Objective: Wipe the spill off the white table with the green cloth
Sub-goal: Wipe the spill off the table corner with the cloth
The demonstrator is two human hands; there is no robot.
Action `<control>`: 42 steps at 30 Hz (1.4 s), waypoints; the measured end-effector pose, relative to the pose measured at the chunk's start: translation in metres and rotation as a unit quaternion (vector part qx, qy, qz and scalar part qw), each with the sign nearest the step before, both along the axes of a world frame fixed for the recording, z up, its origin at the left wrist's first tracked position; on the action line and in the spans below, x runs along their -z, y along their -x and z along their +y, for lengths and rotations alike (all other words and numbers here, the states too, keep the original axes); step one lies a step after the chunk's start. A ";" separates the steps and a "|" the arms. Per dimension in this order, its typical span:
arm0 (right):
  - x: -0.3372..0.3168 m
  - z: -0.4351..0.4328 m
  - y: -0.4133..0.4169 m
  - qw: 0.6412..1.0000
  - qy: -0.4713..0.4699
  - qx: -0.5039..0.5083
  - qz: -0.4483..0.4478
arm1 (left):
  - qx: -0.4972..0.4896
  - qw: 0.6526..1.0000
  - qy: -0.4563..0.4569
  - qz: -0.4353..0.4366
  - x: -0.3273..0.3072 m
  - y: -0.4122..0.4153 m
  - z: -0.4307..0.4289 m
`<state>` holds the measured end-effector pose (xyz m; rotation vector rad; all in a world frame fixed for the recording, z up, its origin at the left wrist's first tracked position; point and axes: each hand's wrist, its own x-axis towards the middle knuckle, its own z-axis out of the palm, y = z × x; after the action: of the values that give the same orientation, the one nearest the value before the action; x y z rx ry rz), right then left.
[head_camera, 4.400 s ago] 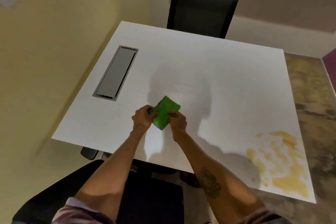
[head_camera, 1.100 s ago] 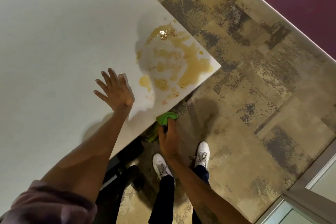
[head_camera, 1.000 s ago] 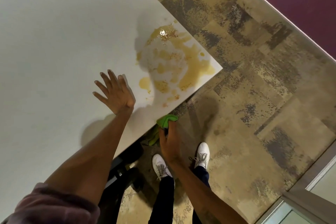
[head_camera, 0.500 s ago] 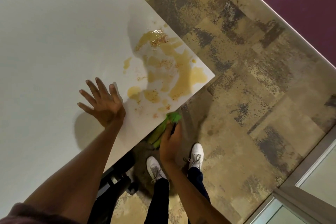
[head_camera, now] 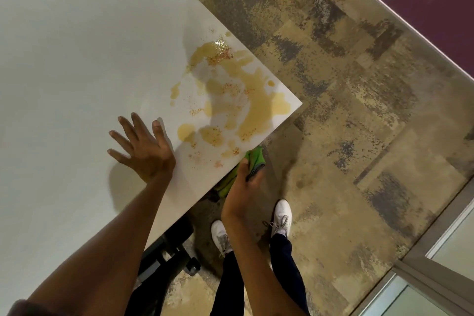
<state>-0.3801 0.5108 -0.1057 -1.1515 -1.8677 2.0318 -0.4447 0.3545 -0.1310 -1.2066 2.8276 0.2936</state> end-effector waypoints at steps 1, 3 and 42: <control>0.005 -0.001 -0.001 1.000 -0.019 0.003 -0.008 | -0.001 1.000 0.000 -0.002 0.000 0.000 0.000; 0.015 -0.006 -0.007 0.996 -0.086 -0.004 -0.020 | -0.004 1.000 -0.004 -0.001 0.000 0.001 0.001; -0.014 0.117 0.166 0.962 -0.243 0.022 -0.123 | 0.007 0.999 -0.026 0.032 0.001 0.002 -0.005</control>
<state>-0.5459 0.6281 -0.0922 -1.3198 -2.2557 1.3308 -0.4467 0.3493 -0.1316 -1.1880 2.8617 0.4110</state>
